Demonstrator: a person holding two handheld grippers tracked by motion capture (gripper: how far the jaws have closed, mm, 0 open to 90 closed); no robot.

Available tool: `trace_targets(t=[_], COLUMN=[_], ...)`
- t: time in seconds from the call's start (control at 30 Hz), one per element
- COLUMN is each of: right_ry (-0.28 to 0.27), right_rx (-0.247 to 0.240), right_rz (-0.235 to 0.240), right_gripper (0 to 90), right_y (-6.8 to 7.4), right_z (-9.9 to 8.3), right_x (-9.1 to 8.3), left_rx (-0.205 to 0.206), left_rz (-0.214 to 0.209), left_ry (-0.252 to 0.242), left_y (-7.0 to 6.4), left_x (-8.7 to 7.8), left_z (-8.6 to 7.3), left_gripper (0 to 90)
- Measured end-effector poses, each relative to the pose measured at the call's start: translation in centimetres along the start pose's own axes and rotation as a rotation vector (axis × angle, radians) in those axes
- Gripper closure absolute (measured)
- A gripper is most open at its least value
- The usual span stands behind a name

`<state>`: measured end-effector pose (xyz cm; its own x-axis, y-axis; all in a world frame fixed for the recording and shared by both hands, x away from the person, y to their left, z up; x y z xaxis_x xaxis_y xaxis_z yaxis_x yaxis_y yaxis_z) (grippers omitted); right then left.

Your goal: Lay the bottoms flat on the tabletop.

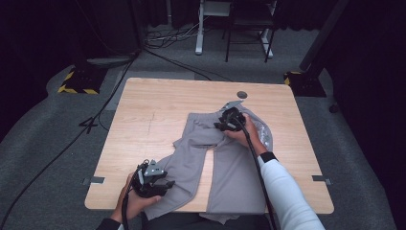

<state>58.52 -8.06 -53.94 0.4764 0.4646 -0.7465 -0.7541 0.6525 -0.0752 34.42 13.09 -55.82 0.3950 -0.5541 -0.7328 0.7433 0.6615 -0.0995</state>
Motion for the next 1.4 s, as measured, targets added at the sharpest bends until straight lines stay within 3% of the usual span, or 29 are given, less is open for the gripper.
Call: trace_targets(t=[0.1,0.23,0.33,0.47,0.63,0.73,0.83,0.87,0.9,0.97,1.03,1.1,1.13,1.2,1.23,1.3,1.4], right_ry=[0.062,0.037,0.045,0.055,0.056,0.075,0.074,0.056,0.029,-0.016,-0.046,-0.049,-0.044,-0.025,-0.003,0.015,0.009], right_rx=[-0.016,0.053,0.086,0.110,0.197,0.215,0.280,0.304,0.320,0.302,0.282,0.245,0.225,0.222,0.211,0.194,0.209], right_rz=[-0.026,-0.040,-0.083,-0.184,-0.310,-0.374,-0.368,-0.352,-0.318,-0.294,-0.238,-0.224,-0.197,-0.169,-0.159,-0.165,-0.119], right_gripper=[60.9,65.6,66.4,66.9,61.2,53.9,48.1,47.1,45.9,44.7,43.4,43.4,43.6,42.7,41.4,42.1,39.7], right_y=[0.4,-0.8,-2.5,-5.7,-9.8,-11.8,-12.8,-12.9,-12.7,-12.2,-11.1,-10.0,-9.2,-7.7,-7.0,-6.2,-4.3], right_z=[-0.1,-0.2,-0.7,-2.0,-4.3,-5.7,-6.6,-6.6,-6.6,-6.4,-6.6,-7.2,-7.7,-9.1,-9.9,-11.3,-12.9], right_x=[1.4,1.8,1.4,0.5,-1.2,-2.3,-3.4,-3.8,-4.5,-5.9,-7.2,-8.3,-8.8,-9.4,-9.6,-10.1,-11.3], left_rx=[0.018,0.044,0.068,0.080,0.095,0.105,0.096,0.090,0.080,0.084,0.068,0.064,0.045,0.047,0.035,0.054,0.118], left_rz=[-0.016,-0.020,-0.042,-0.107,-0.165,-0.158,-0.130,-0.092,-0.081,-0.050,-0.041,-0.006,-0.006,-0.007,-0.005,-0.014,-0.008], left_ry=[-0.001,0.002,0.011,0.018,0.048,0.030,-0.014,-0.027,-0.029,-0.030,-0.025,-0.016,-0.015,-0.011,-0.009,-0.018,-0.017], left_y=[-0.6,-1.7,-2.9,-4.7,-6.9,-7.2,-6.3,-5.4,-4.8,-3.5,-2.2,-0.7,-0.1,0.6,0.8,0.4,-1.0], left_x=[0.1,0.2,0.1,-0.2,-0.7,-1.0,-1.4,-1.4,-1.3,-0.8,-0.1,0.7,1.2,2.0,2.4,3.0,3.7], left_z=[0.0,-0.1,-0.4,-0.9,-1.4,-1.0,0.1,0.6,0.9,1.5,2.2,2.7,3.1,3.6,3.9,4.4,5.0], left_gripper=[51.2,47.2,47.1,47.2,46.9,43.6,42.8,40.7,40.8,39.6,38.8,37.8,38.0,37.5,37.5,37.1,37.0])
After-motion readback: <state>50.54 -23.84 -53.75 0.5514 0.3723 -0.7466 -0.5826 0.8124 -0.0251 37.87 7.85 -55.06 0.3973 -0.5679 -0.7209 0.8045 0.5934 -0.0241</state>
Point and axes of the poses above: each handheld gripper's, and its own axes: x roughly forward along the jaws, z roughly out of its top, y roughly to its left, the point moved 9 cm from there along x, roughly forward along the jaws, and after that the axes turned 1 degree about x, right-handed, at the moved point
